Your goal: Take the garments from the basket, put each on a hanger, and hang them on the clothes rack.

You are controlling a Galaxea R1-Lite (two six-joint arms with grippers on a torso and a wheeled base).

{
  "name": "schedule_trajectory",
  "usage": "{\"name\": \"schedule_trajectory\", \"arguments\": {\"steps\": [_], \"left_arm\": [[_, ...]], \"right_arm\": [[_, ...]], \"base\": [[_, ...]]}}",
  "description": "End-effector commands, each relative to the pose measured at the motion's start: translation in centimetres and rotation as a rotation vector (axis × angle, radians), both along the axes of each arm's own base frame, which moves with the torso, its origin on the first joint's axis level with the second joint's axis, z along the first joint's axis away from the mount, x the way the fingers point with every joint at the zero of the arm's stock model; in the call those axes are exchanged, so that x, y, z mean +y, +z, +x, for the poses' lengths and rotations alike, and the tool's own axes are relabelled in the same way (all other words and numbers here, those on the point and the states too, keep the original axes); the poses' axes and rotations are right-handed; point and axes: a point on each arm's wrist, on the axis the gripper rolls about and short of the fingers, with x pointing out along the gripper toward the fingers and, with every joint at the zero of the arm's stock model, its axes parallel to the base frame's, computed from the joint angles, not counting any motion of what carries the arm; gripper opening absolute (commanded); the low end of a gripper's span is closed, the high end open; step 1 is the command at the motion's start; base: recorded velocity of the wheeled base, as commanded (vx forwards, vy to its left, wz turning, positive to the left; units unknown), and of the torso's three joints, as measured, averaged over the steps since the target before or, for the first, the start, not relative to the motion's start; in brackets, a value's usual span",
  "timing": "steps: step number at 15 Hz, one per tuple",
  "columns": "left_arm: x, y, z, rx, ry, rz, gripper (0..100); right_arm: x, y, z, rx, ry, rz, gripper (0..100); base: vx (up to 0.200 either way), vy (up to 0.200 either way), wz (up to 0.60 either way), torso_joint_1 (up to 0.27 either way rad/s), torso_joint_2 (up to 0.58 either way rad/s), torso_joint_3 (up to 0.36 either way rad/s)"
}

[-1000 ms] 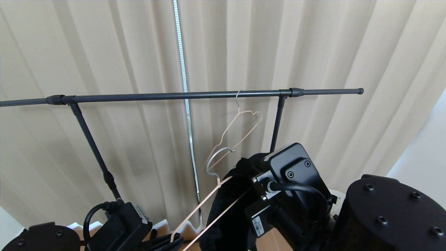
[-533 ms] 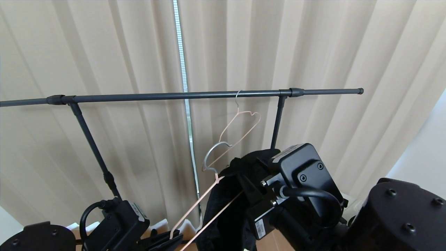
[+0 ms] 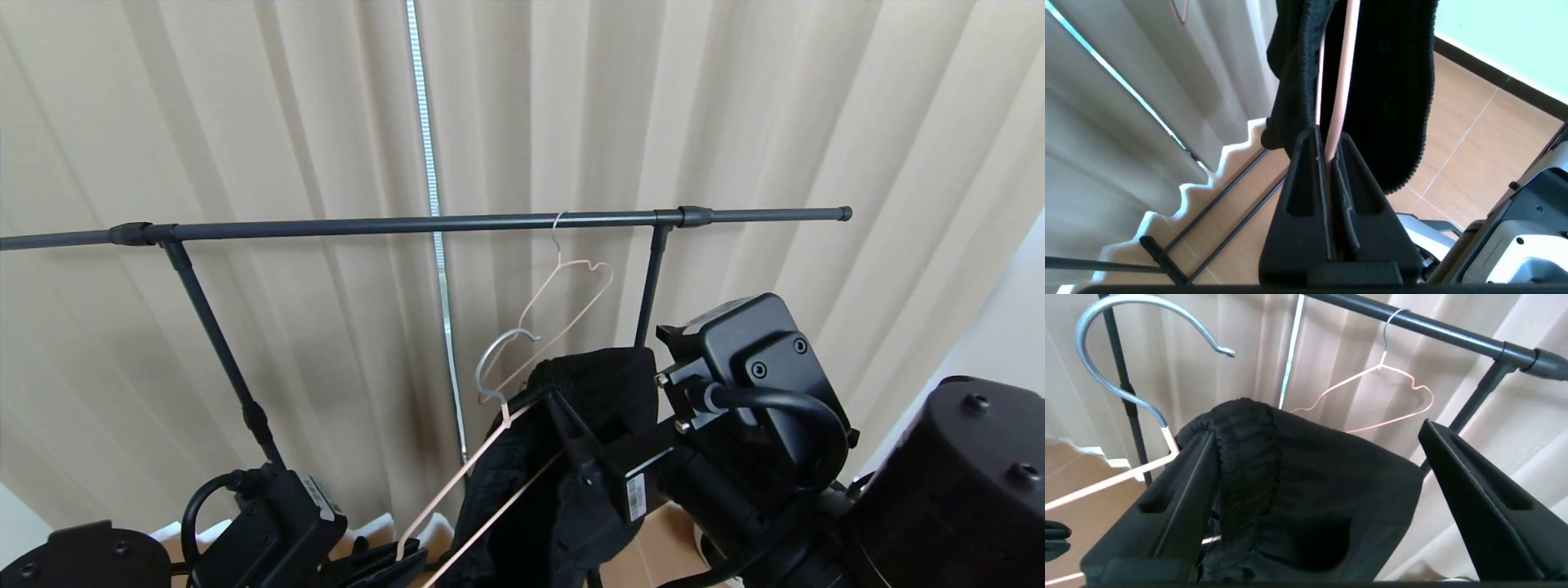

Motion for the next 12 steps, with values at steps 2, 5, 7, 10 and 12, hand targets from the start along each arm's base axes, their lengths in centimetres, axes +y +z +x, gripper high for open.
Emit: {"name": "schedule_trajectory", "arguments": {"steps": [2, 5, 7, 10, 12], "left_arm": [[0.0, 0.2, 0.0, -0.008, 0.001, -0.01, 0], [0.0, 0.4, 0.0, -0.024, 0.001, -0.029, 0], [0.0, 0.5, 0.0, -0.032, 0.002, -0.038, 0], [0.0, 0.5, 0.0, -0.036, 0.003, -0.045, 0], [0.1, 0.4, 0.0, -0.033, 0.003, -0.041, 0]], "right_arm": [[0.3, -0.6, 0.0, 0.01, 0.006, -0.02, 100], [0.4, -1.3, -0.1, 0.022, 0.012, -0.044, 100], [0.4, -1.4, -0.3, 0.023, 0.02, -0.051, 100], [0.2, -1.8, -0.5, 0.03, 0.04, -0.069, 100], [0.0, -1.7, -0.6, 0.025, 0.047, -0.077, 100]], "base": [[0.0, 0.0, 0.0, 0.0, 0.0, 0.0], [0.0, 0.0, 0.0, 0.0, 0.0, 0.0], [0.0, 0.0, 0.0, 0.0, 0.0, 0.0], [0.0, 0.0, 0.0, 0.0, 0.0, 0.0], [0.0, 0.0, 0.0, 0.0, 0.0, 0.0]]}}
